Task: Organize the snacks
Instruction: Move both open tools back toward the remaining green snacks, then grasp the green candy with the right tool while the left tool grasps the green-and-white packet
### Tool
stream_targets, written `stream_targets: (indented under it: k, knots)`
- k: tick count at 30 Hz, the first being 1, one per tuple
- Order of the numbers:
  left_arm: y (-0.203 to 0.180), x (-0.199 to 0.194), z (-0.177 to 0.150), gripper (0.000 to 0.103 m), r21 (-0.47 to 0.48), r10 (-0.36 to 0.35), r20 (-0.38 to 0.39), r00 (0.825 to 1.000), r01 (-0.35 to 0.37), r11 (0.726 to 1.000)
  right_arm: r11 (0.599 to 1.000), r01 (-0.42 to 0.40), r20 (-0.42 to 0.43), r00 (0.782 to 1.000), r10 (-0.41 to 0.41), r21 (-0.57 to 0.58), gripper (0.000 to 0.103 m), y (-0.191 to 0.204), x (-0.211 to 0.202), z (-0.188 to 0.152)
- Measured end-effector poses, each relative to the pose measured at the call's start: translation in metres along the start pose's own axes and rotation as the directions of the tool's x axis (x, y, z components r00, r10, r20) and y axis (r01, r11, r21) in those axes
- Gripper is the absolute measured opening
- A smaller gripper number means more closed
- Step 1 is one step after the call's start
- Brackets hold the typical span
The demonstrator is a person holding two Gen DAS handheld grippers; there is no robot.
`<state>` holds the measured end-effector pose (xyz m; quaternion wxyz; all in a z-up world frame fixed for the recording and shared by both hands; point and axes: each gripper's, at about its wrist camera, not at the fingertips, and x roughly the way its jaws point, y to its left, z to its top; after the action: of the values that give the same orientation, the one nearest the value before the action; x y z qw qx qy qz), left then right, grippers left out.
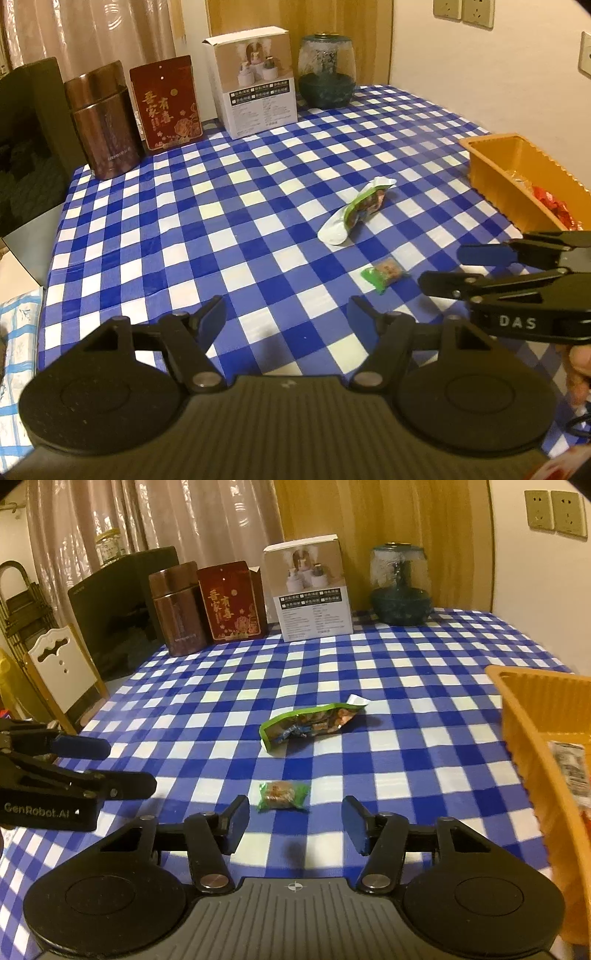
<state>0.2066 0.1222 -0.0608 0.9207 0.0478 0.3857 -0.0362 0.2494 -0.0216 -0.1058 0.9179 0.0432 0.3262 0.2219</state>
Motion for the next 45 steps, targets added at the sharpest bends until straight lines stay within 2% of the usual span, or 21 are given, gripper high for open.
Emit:
stream_targets:
  k: [14, 18, 23, 25, 32, 37, 45]
  knots:
    - [0.009, 0.021, -0.002, 0.069, -0.012, 0.000, -0.008, 1.000, 0.000, 1.000, 0.999, 0.020, -0.011, 1.000, -0.020, -0.046, 0.043, 0.012, 0.047, 0.000]
    - [0.009, 0.022, -0.002, 0.069, -0.012, -0.001, -0.010, 1.000, 0.001, 1.000, 0.998, 0.027, -0.016, 0.999, -0.028, -0.059, 0.036, 0.014, 0.052, -0.001]
    - [0.009, 0.023, -0.002, 0.069, -0.012, -0.003, -0.010, 1.000, 0.003, 1.000, 0.997, 0.036, -0.021, 0.999, -0.038, -0.065, 0.031, 0.013, 0.053, -0.002]
    - [0.008, 0.024, -0.002, 0.069, -0.010, -0.004, -0.012, 1.000, 0.004, 1.000, 0.997, 0.042, -0.016, 0.999, -0.043, -0.070, 0.027, 0.012, 0.051, -0.001]
    - [-0.003, 0.027, 0.007, 0.069, 0.021, -0.032, 0.002, 0.999, 0.032, 0.999, 0.997, 0.065, 0.015, 0.998, -0.064, -0.034, 0.026, -0.002, 0.030, 0.012]
    - [-0.016, 0.041, 0.023, 0.069, 0.089, -0.076, 0.018, 0.997, 0.074, 0.993, 0.995, 0.096, 0.026, 0.995, -0.095, -0.009, 0.026, -0.021, 0.007, 0.025]
    - [-0.040, 0.076, 0.049, 0.066, 0.205, -0.156, 0.025, 0.987, 0.148, 0.968, 0.991, 0.125, 0.030, 0.992, -0.127, 0.037, 0.026, -0.050, -0.014, 0.032]
